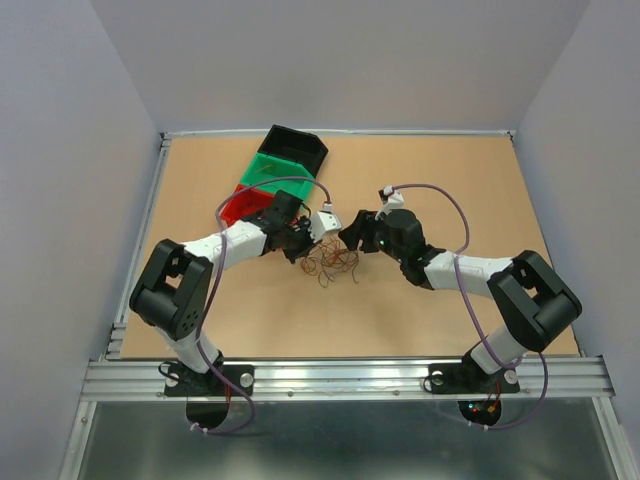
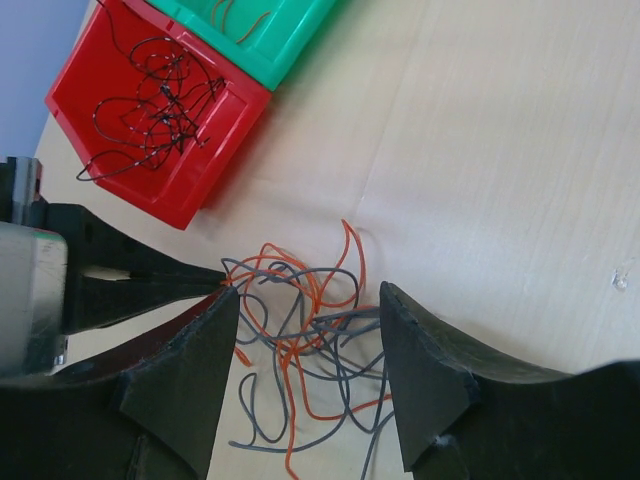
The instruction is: Untangle the cables
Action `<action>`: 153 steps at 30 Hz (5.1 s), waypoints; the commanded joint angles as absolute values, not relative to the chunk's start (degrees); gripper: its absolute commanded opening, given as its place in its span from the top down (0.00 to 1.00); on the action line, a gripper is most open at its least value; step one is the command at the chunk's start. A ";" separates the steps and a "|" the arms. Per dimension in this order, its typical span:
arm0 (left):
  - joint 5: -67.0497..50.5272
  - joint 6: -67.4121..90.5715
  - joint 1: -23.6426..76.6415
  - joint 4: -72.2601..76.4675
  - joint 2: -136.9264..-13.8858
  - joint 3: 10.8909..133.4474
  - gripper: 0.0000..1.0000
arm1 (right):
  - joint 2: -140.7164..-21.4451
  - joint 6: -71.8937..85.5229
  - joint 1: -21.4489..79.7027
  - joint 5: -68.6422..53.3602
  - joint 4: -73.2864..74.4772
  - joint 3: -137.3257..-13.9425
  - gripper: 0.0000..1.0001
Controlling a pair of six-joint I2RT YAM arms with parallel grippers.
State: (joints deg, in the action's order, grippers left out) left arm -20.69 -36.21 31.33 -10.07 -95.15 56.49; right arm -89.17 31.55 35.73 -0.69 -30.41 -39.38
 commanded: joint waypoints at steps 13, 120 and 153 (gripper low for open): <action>-26.72 -37.88 31.03 -8.70 -84.64 55.63 1.00 | -89.56 30.15 35.95 -8.87 -36.12 -43.07 0.36; -15.15 -16.35 30.15 -3.70 -79.46 125.70 1.00 | -93.70 32.85 37.27 6.40 -32.89 -41.05 0.90; 20.83 -1.93 9.06 7.20 -79.55 124.73 1.00 | -78.67 56.16 15.65 31.91 -12.13 -32.35 0.85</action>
